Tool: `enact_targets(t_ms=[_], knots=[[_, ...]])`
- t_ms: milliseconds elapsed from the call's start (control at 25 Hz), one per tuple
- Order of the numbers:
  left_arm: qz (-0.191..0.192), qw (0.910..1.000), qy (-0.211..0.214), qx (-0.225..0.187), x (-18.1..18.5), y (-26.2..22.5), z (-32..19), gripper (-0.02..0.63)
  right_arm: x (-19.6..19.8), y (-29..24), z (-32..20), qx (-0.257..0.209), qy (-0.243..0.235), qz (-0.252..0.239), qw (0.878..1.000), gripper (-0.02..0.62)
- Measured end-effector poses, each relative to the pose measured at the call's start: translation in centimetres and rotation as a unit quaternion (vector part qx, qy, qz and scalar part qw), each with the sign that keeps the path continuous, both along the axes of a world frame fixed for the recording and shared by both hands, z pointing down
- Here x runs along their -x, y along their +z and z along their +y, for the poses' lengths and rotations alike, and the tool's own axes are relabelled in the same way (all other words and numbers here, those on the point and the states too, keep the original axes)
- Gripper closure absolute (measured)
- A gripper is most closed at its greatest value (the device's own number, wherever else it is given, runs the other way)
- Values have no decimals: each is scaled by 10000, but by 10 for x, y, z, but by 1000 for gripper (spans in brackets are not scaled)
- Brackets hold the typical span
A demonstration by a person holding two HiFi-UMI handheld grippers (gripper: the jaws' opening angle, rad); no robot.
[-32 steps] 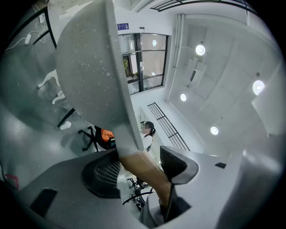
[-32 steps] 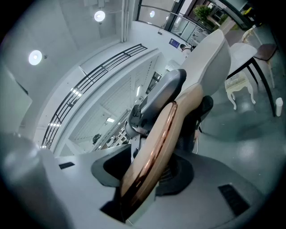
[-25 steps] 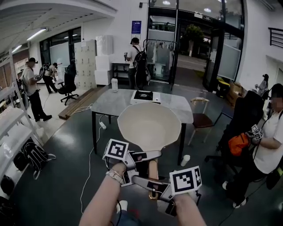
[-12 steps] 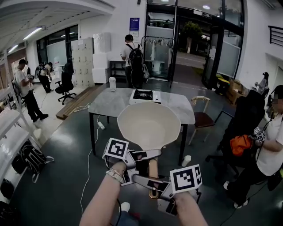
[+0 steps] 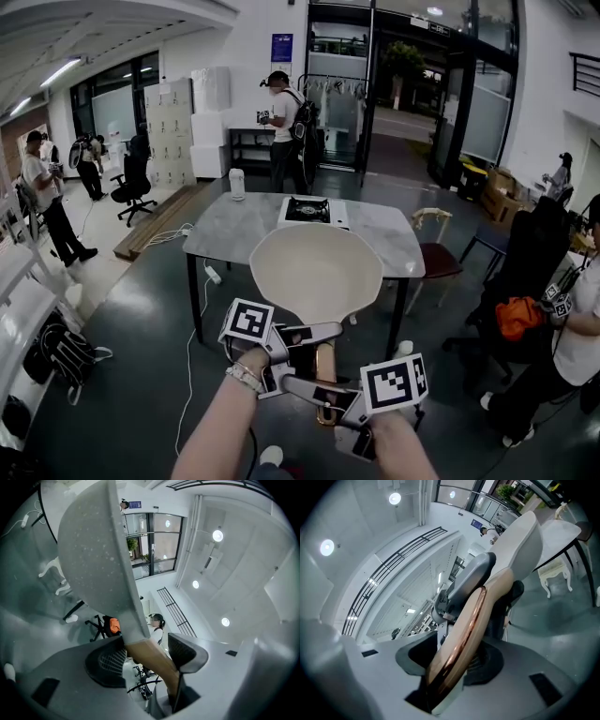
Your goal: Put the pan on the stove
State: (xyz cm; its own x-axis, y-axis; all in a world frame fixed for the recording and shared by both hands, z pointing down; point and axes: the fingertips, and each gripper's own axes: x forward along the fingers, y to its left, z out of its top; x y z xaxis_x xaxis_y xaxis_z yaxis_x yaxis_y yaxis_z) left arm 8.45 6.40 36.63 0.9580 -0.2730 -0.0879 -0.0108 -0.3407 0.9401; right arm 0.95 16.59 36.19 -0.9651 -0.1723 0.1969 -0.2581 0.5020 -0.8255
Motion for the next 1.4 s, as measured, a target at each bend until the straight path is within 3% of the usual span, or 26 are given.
enact_targets(t_ms=[760,1040,1400], knots=[[-13,9989,458,-55,65,-17,-100,327,74,-17,-108,-98,489,-6,9988,413],[-68,9982,588,-126,70,-18,-115,325,85,-22,-123,-199,511,-187,9983,411],[-46,9987,500,-105,51,-19,-153,325,62,-20,-160,-182,488,-95,9986,410]])
